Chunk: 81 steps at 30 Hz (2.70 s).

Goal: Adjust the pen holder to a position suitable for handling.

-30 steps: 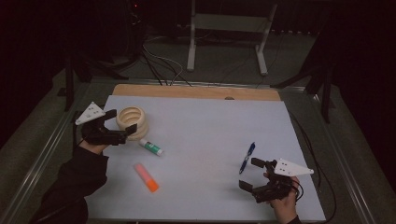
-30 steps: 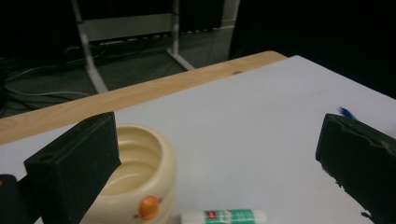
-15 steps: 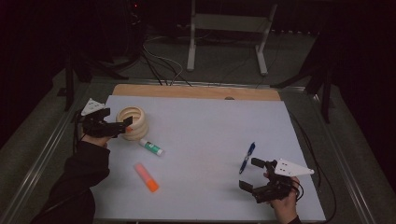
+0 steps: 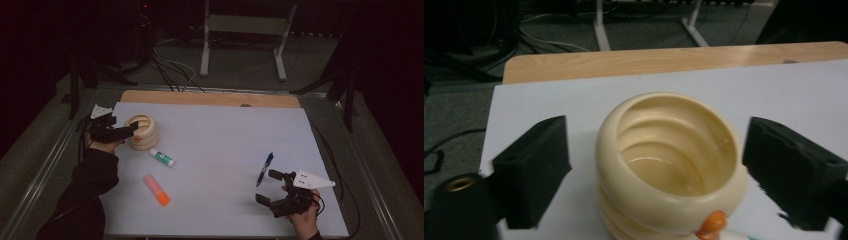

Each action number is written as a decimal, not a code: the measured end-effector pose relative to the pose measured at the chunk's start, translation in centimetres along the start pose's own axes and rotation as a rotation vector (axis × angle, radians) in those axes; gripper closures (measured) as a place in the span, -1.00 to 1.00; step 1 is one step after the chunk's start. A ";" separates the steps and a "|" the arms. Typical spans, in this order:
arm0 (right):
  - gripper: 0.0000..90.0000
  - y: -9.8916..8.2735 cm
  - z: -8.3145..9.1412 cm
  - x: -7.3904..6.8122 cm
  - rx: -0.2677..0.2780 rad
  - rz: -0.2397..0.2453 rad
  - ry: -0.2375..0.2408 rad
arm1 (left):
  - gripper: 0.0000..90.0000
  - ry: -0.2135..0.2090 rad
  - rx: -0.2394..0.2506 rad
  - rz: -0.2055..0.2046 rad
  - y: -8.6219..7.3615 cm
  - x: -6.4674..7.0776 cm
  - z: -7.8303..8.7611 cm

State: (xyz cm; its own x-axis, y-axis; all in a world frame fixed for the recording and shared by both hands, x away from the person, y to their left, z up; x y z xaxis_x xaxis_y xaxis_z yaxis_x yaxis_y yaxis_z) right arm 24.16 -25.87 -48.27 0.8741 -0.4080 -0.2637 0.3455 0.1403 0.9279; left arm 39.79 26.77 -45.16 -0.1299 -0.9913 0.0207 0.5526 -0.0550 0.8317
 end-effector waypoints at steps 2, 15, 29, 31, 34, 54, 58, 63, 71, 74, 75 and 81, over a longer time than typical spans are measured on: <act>-1.00 0.0 0.0 0.0 0.003 -0.001 -0.002 | -0.60 0.025 -0.010 -0.003 0.0 -0.1 -0.3; -1.00 -0.1 0.0 0.1 -0.002 -0.007 -0.007 | -0.06 0.101 -0.097 0.008 -0.3 -0.5 -2.5; -1.00 -0.1 0.0 0.1 -0.006 -0.011 -0.009 | 0.43 0.157 -0.183 0.008 -0.2 0.0 -4.1; -1.00 -0.1 0.1 0.1 -0.004 -0.010 -0.010 | 0.52 0.158 -0.185 0.022 -0.2 0.1 -4.3; -1.00 -0.1 0.1 0.2 -0.005 -0.012 -0.012 | 0.62 0.166 -0.182 0.025 -0.1 0.1 -4.4; -1.00 -0.1 0.2 0.2 -0.001 -0.015 -0.015 | 0.72 0.185 -0.123 0.045 1.8 0.2 -3.2; -1.00 -0.1 0.2 0.2 -0.002 -0.014 -0.015 | 0.72 0.168 -0.117 0.044 2.4 0.8 -3.0; -1.00 -0.1 0.3 0.1 0.003 -0.013 -0.016 | 0.72 0.138 -0.114 0.038 2.9 2.0 -2.8; -1.00 -0.1 0.3 0.1 0.004 -0.013 -0.015 | 0.73 0.091 -0.124 0.017 3.3 4.1 -3.0; -1.00 -0.1 0.3 0.2 0.003 -0.014 -0.015 | 0.73 0.077 -0.127 0.005 3.5 4.9 -3.1; -1.00 -0.1 0.3 0.2 0.004 -0.015 -0.015 | 0.73 0.073 -0.128 0.003 3.6 5.2 -3.1; -1.00 -0.1 0.3 0.2 0.006 -0.014 -0.016 | 0.73 0.040 -0.134 -0.016 4.1 6.9 -3.1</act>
State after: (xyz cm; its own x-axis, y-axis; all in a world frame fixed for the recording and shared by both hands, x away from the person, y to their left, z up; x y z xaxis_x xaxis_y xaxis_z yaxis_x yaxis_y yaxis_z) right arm 24.16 -26.20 -48.35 0.8635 -0.4241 -0.2729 0.3560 0.1293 0.9255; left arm 43.73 19.32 -43.38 -0.1085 -0.9940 -0.0165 0.6561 -0.0841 0.7500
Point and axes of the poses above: each handheld gripper's, and its own axes: z roughly backward along the jaws, y roughly out of its top, x roughly to its right, the point moved 2 cm from there along -z, roughly forward along the jaws, and after that the axes turned 10 degrees about y, right-handed, at the moved point
